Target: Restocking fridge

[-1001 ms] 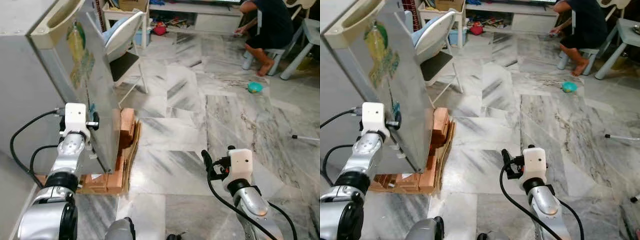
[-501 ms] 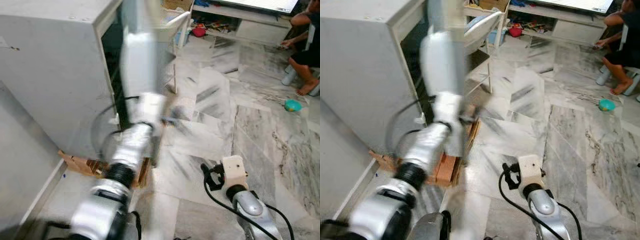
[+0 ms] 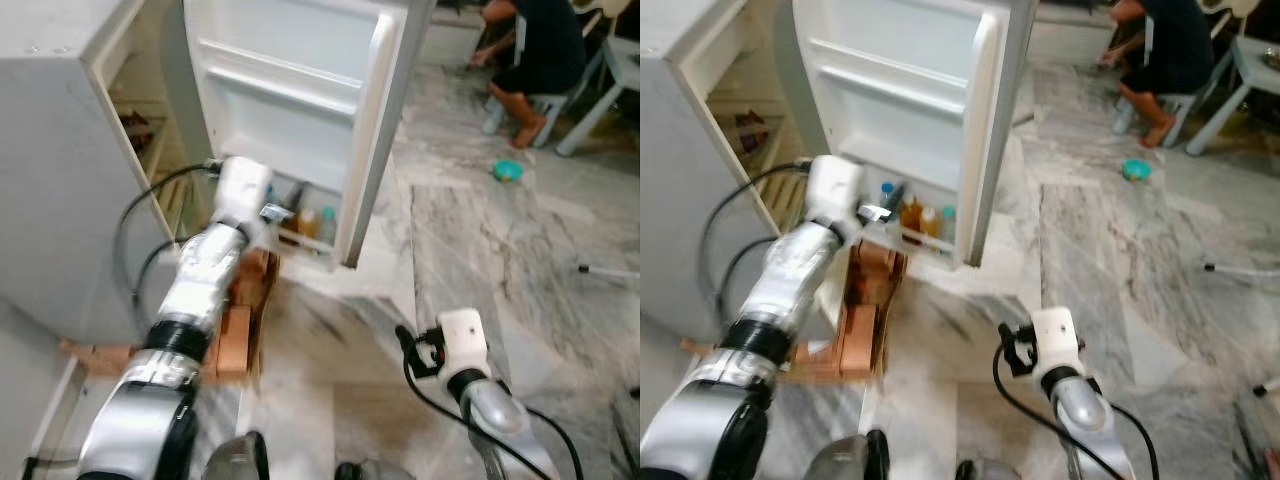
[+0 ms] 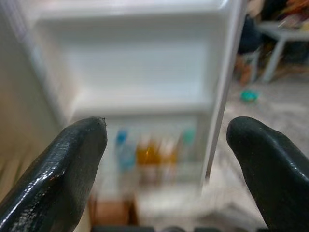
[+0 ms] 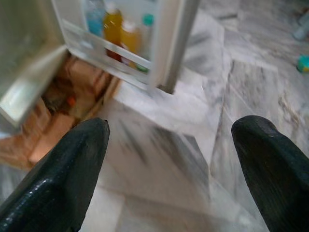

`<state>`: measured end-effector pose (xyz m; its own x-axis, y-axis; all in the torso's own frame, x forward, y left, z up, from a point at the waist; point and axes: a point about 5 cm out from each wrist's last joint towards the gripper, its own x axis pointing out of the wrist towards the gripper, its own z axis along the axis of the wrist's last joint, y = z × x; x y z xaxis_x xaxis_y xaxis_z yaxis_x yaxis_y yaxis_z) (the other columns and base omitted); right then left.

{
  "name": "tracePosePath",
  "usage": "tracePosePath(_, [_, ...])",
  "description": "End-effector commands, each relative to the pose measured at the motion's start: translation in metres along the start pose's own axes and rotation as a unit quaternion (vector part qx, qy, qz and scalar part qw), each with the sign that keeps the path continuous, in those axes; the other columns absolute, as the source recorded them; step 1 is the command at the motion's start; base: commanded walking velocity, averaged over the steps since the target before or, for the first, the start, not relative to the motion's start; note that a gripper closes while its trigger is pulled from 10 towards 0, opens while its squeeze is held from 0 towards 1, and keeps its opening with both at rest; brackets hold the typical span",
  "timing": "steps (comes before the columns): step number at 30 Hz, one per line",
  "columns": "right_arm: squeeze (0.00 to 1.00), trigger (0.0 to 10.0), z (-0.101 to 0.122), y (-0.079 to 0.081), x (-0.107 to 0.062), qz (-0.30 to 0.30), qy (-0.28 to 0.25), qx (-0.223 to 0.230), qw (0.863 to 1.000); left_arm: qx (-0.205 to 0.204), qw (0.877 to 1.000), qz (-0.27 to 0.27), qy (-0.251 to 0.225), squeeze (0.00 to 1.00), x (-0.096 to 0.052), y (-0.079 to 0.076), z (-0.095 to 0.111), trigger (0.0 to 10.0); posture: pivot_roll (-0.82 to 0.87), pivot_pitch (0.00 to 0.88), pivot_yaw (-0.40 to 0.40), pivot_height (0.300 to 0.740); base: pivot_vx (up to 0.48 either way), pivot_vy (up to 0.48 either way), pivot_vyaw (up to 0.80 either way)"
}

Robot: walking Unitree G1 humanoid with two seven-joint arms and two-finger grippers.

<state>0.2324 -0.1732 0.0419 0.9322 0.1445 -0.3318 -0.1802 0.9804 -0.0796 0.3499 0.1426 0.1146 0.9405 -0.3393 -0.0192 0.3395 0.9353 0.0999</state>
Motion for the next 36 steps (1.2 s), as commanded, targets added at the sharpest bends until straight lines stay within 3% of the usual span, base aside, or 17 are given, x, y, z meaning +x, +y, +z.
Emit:
tracePosePath(1, [0.00, 10.0, 0.014, 0.001, 0.002, 0.000, -0.028, 0.007, 1.000, 0.001, 1.000, 0.000, -0.013, 0.00, -0.003, 0.000, 0.003, 10.0, 0.03, 0.066, -0.060, 0.740, 0.000, 0.000, 0.00])
tracePosePath(2, [0.00, 10.0, 0.021, 0.003, 0.004, 0.005, -0.046, 0.008, 0.999, -0.008, 1.000, 0.022, -0.007, 0.00, -0.015, 0.008, -0.004, 10.0, 0.04, 0.066, -0.062, 0.740, 0.000, -0.401, 0.00])
tracePosePath(3, [0.00, 10.0, 0.021, 0.003, 0.004, 0.005, -0.046, 0.008, 0.999, -0.008, 1.000, 0.022, -0.007, 0.00, -0.015, 0.008, -0.004, 10.0, 0.04, 0.066, -0.062, 0.740, 0.000, -0.401, 0.00])
tracePosePath(5, [0.00, 10.0, 0.033, 0.007, 0.007, 0.008, -0.074, 0.001, 0.997, -0.012, 0.998, 0.060, 0.002, 0.00, -0.038, 0.020, -0.013, 10.0, 0.05, 0.068, -0.061, 0.740, 0.000, -0.454, 0.00])
tracePosePath(6, [0.00, 10.0, 0.033, 0.007, 0.007, 0.008, -0.074, 0.001, 0.997, -0.012, 0.998, 0.060, 0.002, 0.00, -0.038, 0.020, -0.013, 10.0, 0.05, 0.068, -0.061, 0.740, 0.000, -0.454, 0.00])
tracePosePath(8, [0.00, 10.0, 0.040, 0.007, 0.011, 0.005, -0.088, 0.002, 0.996, -0.004, 0.996, 0.083, 0.011, 0.00, -0.057, 0.026, -0.017, 10.0, 0.08, 0.078, -0.056, 0.740, 0.000, -0.450, 0.00])
tracePosePath(9, [0.00, 10.0, 0.040, 0.007, 0.011, 0.005, -0.088, 0.002, 0.996, -0.004, 0.996, 0.083, 0.011, 0.00, -0.057, 0.026, -0.017, 10.0, 0.08, 0.078, -0.056, 0.740, 0.000, -0.446, 0.00])
tracePosePath(12, [0.00, 10.0, 0.049, 0.007, 0.013, 0.013, -0.099, 0.029, 0.995, 0.008, 0.993, 0.115, 0.017, 0.00, -0.081, 0.034, -0.015, 10.0, 0.08, 0.088, -0.054, 0.740, 0.000, -0.425, 0.00])
tracePosePath(16, [0.00, 10.0, 0.050, 0.011, 0.014, 0.011, -0.096, 0.039, 0.995, 0.029, 0.989, 0.139, 0.034, 0.00, -0.100, 0.039, -0.022, 10.0, 0.08, 0.084, -0.058, 0.740, 0.288, -0.380, 0.00])
tracePosePath(21, [0.00, 10.0, 0.051, 0.018, 0.015, 0.016, -0.103, 0.029, 0.994, 0.034, 0.986, 0.152, 0.052, 0.00, -0.109, 0.038, -0.029, 10.0, 0.07, 0.077, -0.059, 0.740, 0.322, -0.352, 0.00])
tracePosePath(23, [0.00, 10.0, 0.050, 0.021, 0.016, 0.016, -0.092, 0.082, 0.992, 0.036, 0.985, 0.156, 0.061, 0.00, -0.111, 0.035, -0.031, 10.0, 0.07, 0.073, -0.057, 0.740, 0.371, -0.300, 0.00])
tracePosePath(26, [0.00, 10.0, 0.054, 0.022, 0.018, 0.036, -0.105, 0.053, 0.992, 0.050, 0.985, 0.154, 0.060, 0.00, -0.109, 0.031, -0.027, 10.0, 0.07, 0.073, -0.053, 0.740, 0.430, 0.000, 0.00])
tracePosePath(33, [0.00, 10.0, 0.066, 0.015, 0.017, 0.025, -0.135, 0.060, 0.989, 0.052, 0.985, 0.158, 0.053, 0.00, -0.106, 0.026, -0.019, 10.0, 0.06, 0.091, -0.057, 0.740, 0.437, 0.000, 0.00])
tracePosePath(36, [0.00, 10.0, 0.066, 0.010, 0.019, 0.008, -0.129, 0.063, 0.990, 0.046, 0.985, 0.151, 0.065, 0.00, -0.110, 0.018, -0.027, 10.0, 0.05, 0.089, -0.057, 0.740, 0.439, 0.000, -0.53])
